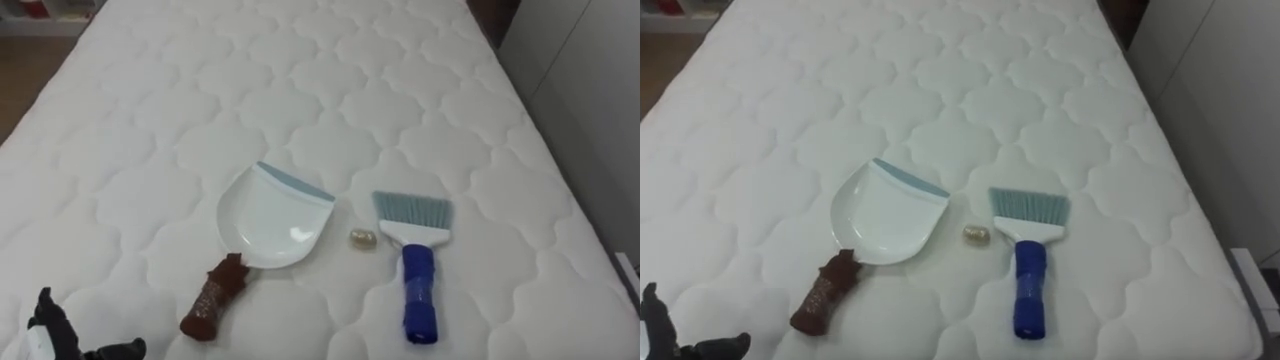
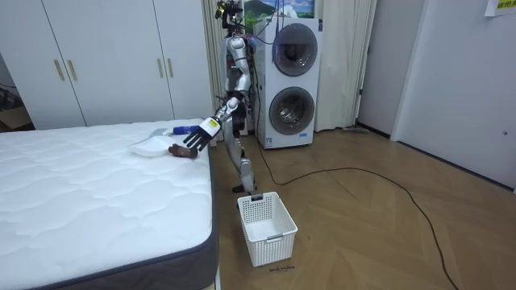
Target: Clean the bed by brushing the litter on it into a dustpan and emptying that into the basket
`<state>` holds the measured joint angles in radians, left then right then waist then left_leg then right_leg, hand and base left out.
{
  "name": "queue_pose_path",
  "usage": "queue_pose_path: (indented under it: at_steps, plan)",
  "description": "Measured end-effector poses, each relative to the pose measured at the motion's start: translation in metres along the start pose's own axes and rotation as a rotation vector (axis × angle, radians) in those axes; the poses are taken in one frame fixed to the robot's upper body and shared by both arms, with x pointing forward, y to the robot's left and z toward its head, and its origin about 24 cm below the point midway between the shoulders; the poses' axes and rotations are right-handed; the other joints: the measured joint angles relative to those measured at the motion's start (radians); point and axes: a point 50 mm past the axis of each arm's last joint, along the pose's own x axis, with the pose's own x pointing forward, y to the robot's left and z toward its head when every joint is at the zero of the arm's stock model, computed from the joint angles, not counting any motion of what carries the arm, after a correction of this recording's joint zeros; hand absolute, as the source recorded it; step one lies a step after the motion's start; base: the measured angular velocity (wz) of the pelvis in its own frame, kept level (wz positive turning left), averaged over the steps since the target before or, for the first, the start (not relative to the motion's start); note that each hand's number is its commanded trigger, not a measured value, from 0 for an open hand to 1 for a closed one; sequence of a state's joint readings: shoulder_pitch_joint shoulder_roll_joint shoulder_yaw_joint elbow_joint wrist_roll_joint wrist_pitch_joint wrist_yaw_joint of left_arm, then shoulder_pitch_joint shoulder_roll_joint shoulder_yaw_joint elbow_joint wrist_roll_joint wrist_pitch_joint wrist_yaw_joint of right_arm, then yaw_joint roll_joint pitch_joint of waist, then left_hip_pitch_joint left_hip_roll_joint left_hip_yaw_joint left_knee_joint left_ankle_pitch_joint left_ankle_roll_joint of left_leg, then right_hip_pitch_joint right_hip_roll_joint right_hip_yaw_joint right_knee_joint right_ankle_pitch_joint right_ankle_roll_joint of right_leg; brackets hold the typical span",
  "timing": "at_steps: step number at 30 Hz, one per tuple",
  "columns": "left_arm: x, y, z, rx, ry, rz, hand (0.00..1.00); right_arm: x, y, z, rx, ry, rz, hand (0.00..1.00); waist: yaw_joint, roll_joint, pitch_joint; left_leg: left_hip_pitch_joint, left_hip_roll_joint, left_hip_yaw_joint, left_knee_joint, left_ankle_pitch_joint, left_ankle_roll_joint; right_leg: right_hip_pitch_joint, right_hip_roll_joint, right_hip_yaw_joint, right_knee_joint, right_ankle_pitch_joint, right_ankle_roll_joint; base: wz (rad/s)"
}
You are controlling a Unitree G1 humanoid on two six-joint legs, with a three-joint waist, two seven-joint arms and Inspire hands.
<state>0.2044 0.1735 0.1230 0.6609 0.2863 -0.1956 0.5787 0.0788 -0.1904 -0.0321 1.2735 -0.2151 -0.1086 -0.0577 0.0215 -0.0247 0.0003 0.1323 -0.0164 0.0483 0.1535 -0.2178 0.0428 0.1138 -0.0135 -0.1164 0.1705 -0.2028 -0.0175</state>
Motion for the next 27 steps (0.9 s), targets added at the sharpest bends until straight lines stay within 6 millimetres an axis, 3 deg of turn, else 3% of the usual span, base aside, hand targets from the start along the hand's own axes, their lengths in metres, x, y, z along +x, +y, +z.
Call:
queue_pose_path:
  at_steps: [9, 20, 27]
  plan:
    - [0.008, -0.006, 0.034, -0.066, -0.142, -0.011, 0.00, 0.000, 0.004, 0.002, -0.012, -0.010, 0.041, 0.00, -0.001, -0.007, 0.0024, -0.023, 0.001, 0.006, 0.001, 0.000, 0.000, -0.027, 0.002, 0.008, 0.001, 0.003, 0.000, -0.02]
    - [0.013, -0.016, 0.054, -0.081, -0.205, -0.073, 0.00, 0.001, 0.006, 0.006, -0.032, -0.025, 0.052, 0.00, -0.018, -0.008, 0.0039, -0.044, 0.002, 0.007, 0.002, 0.000, 0.000, -0.046, 0.004, 0.007, 0.000, 0.004, -0.001, 0.00]
    - [0.013, -0.038, 0.072, -0.068, -0.250, -0.153, 0.00, 0.005, 0.009, 0.030, -0.123, -0.065, 0.086, 0.00, -0.020, -0.003, 0.0106, -0.113, 0.005, 0.006, 0.040, 0.000, 0.000, -0.093, 0.004, 0.008, 0.001, 0.023, -0.003, 0.00]
